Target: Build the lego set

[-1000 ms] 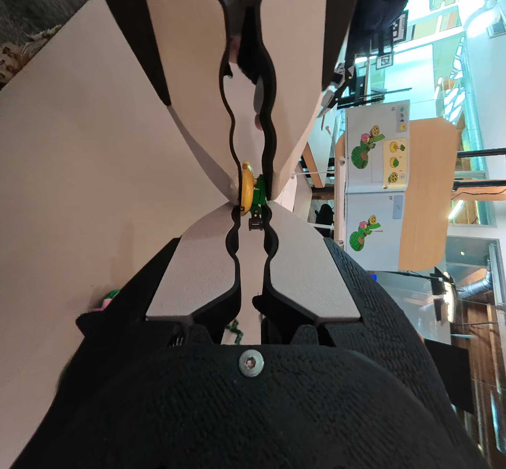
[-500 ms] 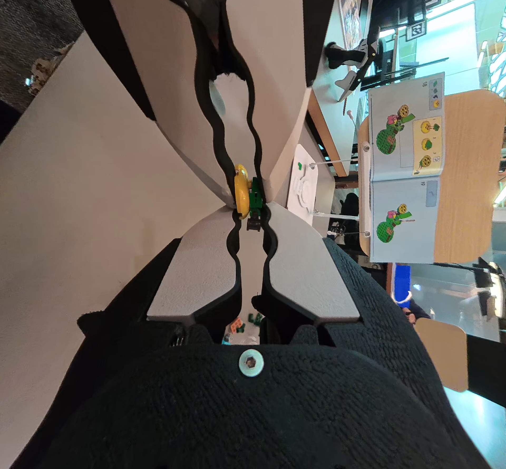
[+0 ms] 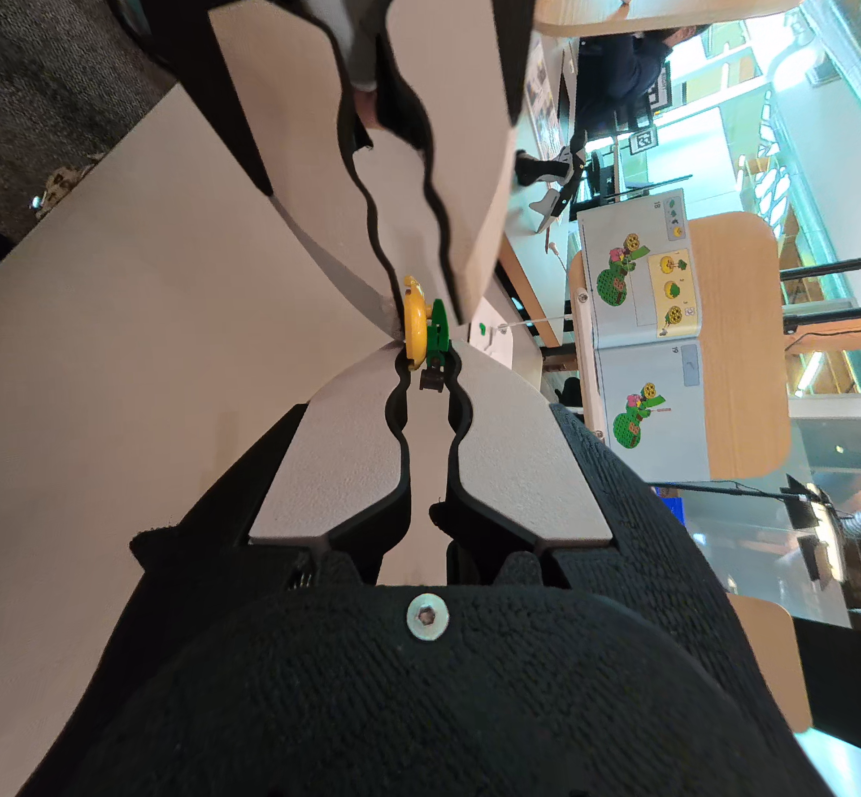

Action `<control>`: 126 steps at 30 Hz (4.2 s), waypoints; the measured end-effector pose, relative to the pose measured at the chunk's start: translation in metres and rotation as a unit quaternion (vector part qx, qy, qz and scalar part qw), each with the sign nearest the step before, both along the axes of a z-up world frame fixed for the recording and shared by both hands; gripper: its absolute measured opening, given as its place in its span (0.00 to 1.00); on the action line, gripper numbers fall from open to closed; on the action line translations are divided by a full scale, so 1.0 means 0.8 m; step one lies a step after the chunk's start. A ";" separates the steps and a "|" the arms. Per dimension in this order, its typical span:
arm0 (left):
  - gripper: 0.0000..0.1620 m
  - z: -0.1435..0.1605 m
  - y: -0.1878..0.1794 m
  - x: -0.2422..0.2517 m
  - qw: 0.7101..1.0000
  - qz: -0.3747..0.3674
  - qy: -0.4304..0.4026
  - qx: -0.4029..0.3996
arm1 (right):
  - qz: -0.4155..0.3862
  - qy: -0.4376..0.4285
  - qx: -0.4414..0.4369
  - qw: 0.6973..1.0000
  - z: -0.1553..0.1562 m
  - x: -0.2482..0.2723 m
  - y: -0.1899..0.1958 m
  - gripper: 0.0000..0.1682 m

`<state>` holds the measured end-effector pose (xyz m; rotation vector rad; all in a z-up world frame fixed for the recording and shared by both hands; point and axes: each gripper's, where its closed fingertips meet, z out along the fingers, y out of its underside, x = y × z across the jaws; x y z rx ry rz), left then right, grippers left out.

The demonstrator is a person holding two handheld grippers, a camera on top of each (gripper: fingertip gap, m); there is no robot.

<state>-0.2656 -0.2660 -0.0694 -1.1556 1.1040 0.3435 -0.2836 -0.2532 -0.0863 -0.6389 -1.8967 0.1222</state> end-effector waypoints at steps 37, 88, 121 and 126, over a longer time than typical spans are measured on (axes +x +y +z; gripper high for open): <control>0.07 0.015 -0.020 0.000 0.997 -0.049 -0.052 -0.044 | 0.118 0.076 -0.017 0.990 0.036 0.013 -0.041 0.06; 0.08 0.014 -0.019 0.013 0.998 -0.053 -0.041 -0.021 | 0.078 0.014 -0.110 0.991 0.013 0.010 -0.026 0.06; 0.05 0.025 0.001 -0.003 0.992 0.043 0.002 0.118 | 0.046 0.094 0.071 0.992 0.034 0.007 0.007 0.06; 0.04 0.023 0.003 -0.006 0.990 0.058 0.017 0.126 | 0.041 0.085 0.048 0.994 0.028 0.004 0.010 0.06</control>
